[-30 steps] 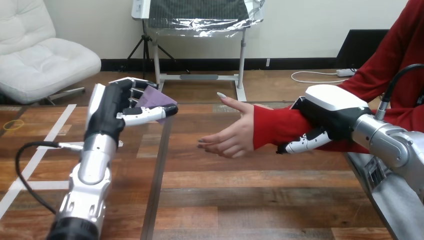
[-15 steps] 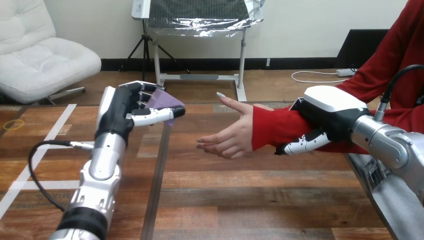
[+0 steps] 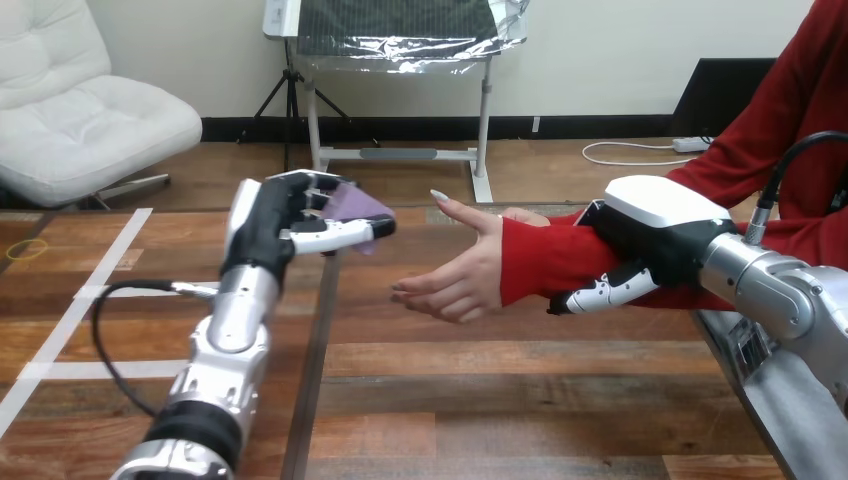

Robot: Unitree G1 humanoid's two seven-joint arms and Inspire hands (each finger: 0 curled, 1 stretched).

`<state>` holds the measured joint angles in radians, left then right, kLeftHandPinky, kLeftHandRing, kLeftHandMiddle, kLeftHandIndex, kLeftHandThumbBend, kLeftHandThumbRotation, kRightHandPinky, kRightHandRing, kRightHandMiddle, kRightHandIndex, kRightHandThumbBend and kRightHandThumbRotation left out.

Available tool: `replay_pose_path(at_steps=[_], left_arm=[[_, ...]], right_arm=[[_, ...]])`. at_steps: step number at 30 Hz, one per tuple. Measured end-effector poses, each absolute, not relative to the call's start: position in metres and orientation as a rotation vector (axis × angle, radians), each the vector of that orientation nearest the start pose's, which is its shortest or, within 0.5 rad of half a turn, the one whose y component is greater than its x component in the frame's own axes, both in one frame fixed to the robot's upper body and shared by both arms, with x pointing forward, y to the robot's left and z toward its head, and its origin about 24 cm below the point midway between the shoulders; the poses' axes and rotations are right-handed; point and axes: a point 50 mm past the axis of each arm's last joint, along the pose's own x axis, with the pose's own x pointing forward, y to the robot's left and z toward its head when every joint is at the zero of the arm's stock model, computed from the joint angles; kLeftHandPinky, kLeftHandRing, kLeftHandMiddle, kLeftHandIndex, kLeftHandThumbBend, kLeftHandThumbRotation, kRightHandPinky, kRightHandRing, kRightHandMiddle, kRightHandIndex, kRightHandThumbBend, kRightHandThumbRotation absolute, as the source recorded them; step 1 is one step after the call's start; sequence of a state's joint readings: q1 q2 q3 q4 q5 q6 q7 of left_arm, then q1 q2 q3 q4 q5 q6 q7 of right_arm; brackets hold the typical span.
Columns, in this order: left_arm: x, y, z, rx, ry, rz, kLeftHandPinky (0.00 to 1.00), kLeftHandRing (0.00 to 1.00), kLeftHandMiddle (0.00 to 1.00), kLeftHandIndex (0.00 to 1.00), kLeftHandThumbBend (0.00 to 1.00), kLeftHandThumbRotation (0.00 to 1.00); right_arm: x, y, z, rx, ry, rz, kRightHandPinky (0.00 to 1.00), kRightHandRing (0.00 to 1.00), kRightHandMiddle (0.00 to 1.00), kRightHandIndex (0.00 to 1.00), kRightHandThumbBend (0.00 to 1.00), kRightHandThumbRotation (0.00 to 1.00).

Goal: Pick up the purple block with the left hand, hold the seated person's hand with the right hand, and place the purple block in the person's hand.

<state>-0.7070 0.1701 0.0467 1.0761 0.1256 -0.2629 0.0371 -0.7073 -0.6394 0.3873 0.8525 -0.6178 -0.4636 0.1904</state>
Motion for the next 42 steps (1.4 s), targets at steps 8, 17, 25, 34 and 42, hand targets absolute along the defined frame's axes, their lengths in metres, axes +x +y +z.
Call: replay_pose_path(at_steps=[8, 17, 25, 34, 42], left_arm=[[0.367, 0.153, 0.041, 0.268, 0.113, -0.058, 0.38, 0.39, 0.42, 0.41, 0.78, 0.0], [0.37, 0.139, 0.043, 0.255, 0.112, -0.093, 0.38, 0.39, 0.42, 0.41, 0.78, 0.0], [0.372, 0.126, 0.047, 0.257, 0.102, -0.127, 0.38, 0.39, 0.41, 0.41, 0.77, 0.0], [0.374, 0.115, 0.052, 0.247, 0.086, -0.15, 0.38, 0.38, 0.4, 0.41, 0.77, 0.0], [0.375, 0.112, 0.054, 0.244, 0.08, -0.164, 0.36, 0.37, 0.41, 0.41, 0.77, 0.0]], right_arm=[[0.356, -0.218, 0.091, -1.372, -0.04, 0.542, 0.27, 0.31, 0.35, 0.34, 0.73, 0.49], [0.356, -0.213, 0.094, -1.361, -0.062, 0.544, 0.26, 0.3, 0.35, 0.35, 0.72, 0.45], [0.357, -0.211, 0.095, -1.351, -0.074, 0.543, 0.26, 0.31, 0.36, 0.37, 0.73, 0.46], [0.357, -0.209, 0.095, -1.348, -0.071, 0.541, 0.28, 0.33, 0.37, 0.38, 0.73, 0.47], [0.358, -0.209, 0.094, -1.347, -0.063, 0.536, 0.3, 0.35, 0.39, 0.41, 0.73, 0.46]])
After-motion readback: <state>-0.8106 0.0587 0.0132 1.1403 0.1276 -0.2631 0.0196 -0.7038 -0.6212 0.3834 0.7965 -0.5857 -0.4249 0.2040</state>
